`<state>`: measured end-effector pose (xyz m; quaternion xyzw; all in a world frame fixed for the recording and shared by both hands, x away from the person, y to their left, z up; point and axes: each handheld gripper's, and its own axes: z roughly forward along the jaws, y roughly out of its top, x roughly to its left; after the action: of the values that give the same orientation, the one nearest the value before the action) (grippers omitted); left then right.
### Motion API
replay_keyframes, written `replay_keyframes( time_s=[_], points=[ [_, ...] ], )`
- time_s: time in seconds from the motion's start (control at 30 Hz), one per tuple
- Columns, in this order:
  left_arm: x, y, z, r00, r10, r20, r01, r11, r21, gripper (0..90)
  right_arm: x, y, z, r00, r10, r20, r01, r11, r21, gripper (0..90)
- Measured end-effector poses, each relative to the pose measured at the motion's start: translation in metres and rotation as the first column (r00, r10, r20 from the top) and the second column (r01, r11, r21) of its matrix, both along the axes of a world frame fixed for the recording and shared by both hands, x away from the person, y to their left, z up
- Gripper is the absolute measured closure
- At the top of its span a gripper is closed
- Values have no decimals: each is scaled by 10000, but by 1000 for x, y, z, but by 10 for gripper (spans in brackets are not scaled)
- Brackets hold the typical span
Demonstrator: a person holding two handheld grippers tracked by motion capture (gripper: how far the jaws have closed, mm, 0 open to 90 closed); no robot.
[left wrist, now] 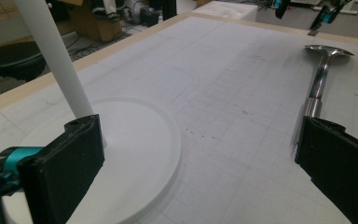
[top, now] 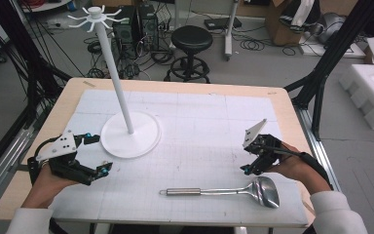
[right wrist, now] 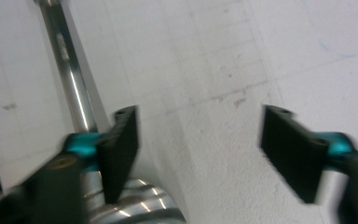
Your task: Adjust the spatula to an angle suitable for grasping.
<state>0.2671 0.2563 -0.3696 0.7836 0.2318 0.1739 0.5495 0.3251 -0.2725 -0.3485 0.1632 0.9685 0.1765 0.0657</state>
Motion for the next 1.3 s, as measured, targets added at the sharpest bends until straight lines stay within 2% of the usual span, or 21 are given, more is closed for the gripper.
replay_keyframes(
  time_s=[0.07,0.13,0.17,0.23,0.33,0.37,0.4,0.57,0.6,0.73,0.8,0.83,0.93,0.97,1.07,1.3],
  points=[
    [0,0,0,10000,7,20,-7,10000,6,18,-1,3,8,9994,-116,319,107,9995,307,0],
    [0,0,0,10000,-1,18,1,10000,10,18,-2,4,10,9987,-158,482,136,9988,463,2],
    [0,0,0,10000,-3,25,3,10000,20,18,-4,7,15,9961,-172,865,113,9976,678,2],
    [0,0,0,10000,3,23,-3,10000,22,18,-7,10,18,9952,-145,970,72,9971,752,2],
    [0,0,0,10000,-18,37,18,10000,21,18,-9,15,19,9949,103,1008,-170,9977,656,2],
    [0,0,1,10000,-14,44,14,10000,11,18,-12,19,20,9959,281,858,-340,9972,672,2],
    [0,0,1,10000,-14,44,14,10000,11,18,-12,21,20,9947,410,946,-472,9968,644,2],
    [0,0,1,10000,-6,45,6,10000,27,17,-17,31,19,9941,729,808,-780,9951,616,2],
    [0,0,1,10000,6,36,-6,10000,-3,17,-17,34,18,9915,902,937,-952,9942,502,2],
    [0,0,1,10000,-20,50,20,10000,13,18,-20,41,14,9900,1117,857,-1165,9917,535,3],
    [-1,0,1,10000,-2,40,2,10000,38,18,-22,46,11,9895,1273,679,-1305,9905,439,3],
    [0,0,1,10000,-18,49,17,10000,23,18,-24,52,8,9857,1607,506,-1622,9864,266,2],
    [-1,-1,1,10000,-20,44,20,10000,17,18,-26,57,4,9827,1824,329,-1831,9829,188,3],
    [-1,-1,1,10000,-16,45,16,10000,24,18,-29,63,0,9780,2079,182,-2080,9781,67,2],
    [-1,-1,1,10000,-15,44,15,10000,3,18,-31,69,-3,9755,2198,83,-2198,9755,-43,3],
    [-1,1,1,10000,-2,52,2,10000,-31,17,-37,90,-22,9630,2664,-396,-2677,9630,-315,6]
  ],
)
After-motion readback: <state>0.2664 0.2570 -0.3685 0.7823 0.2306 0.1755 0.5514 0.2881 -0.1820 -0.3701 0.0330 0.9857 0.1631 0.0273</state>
